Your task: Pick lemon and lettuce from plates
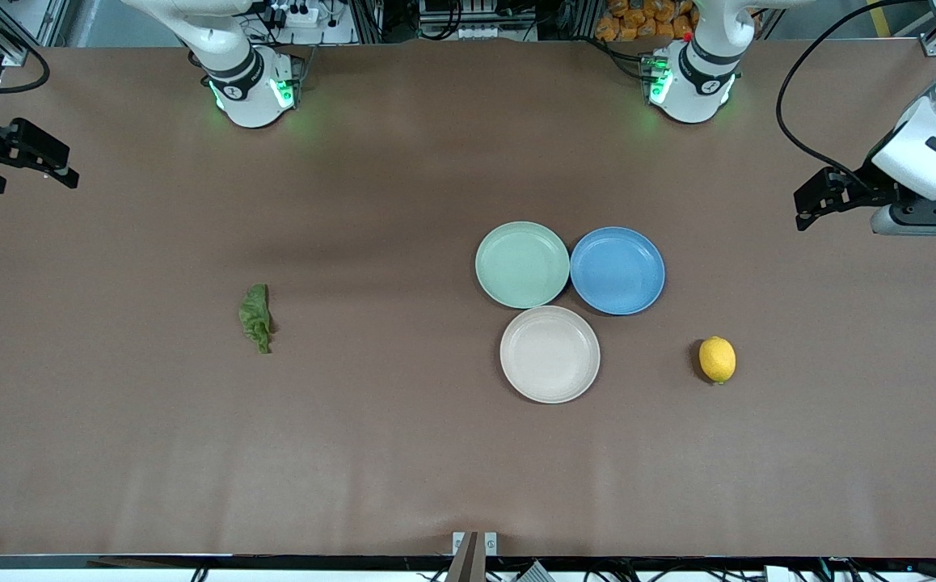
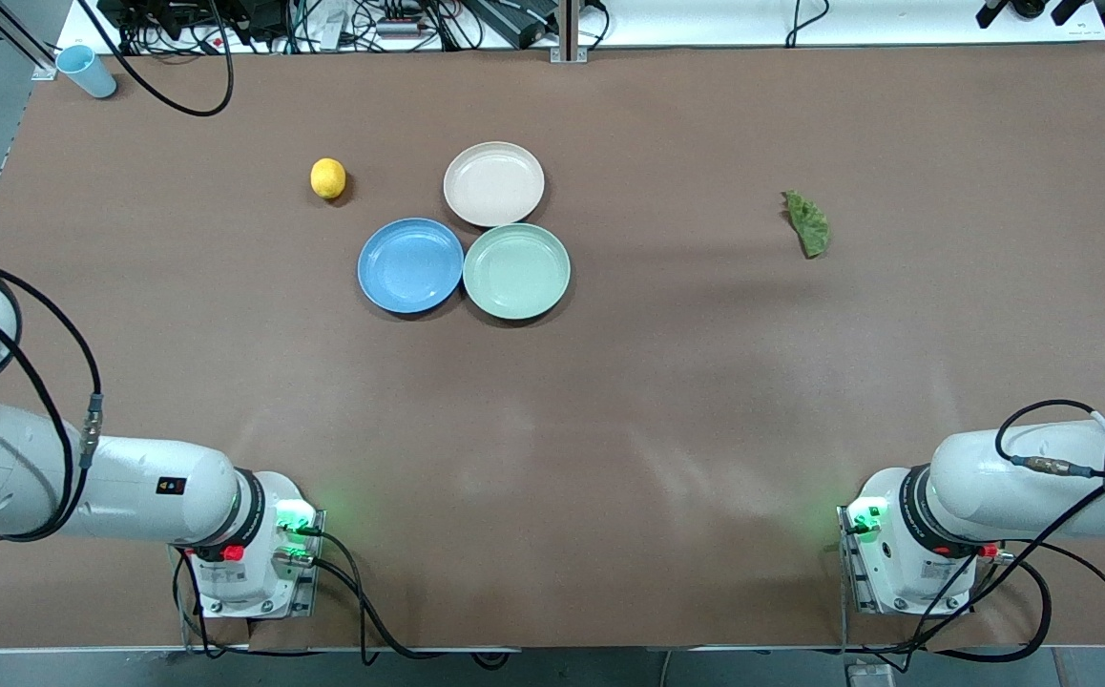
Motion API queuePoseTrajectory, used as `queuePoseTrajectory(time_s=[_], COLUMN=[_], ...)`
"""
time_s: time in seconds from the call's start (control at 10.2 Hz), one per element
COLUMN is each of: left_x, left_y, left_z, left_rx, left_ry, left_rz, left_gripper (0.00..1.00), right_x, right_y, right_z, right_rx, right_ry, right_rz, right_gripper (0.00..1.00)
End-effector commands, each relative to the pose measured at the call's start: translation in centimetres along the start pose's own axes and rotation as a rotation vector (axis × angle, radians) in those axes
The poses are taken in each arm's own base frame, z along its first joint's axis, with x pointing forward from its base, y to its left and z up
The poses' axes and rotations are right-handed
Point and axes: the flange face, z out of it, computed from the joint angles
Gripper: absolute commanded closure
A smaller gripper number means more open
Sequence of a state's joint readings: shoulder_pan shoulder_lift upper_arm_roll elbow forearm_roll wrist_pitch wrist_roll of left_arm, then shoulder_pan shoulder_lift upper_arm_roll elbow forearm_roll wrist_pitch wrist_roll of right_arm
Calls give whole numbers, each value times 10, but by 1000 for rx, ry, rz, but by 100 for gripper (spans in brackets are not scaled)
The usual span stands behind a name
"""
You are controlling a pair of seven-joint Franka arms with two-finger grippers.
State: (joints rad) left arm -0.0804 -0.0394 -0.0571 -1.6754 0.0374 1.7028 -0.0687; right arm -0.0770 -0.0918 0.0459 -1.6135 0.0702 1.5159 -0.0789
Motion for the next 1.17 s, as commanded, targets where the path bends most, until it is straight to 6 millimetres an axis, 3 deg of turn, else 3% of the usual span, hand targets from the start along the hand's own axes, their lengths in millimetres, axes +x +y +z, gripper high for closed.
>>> queuePoseTrajectory(time_s=[0.0, 0.39, 1.08], left_x=[2, -2, -2], left_y=[3, 3, 3], left_z=[-10, -26, -27], left_rx=[-28, -31, -34], left_ry=[-2, -15, -13], left_rz=[24, 23, 25], left_gripper=[0, 0, 0], right_x=[12, 13, 14], right_y=[-1, -3, -5], right_z=[12, 10, 2], right_rx=[45, 40, 31], right_ry=[-4, 4, 45], right_rz=[-13, -12, -15], right_gripper=[0, 0, 0])
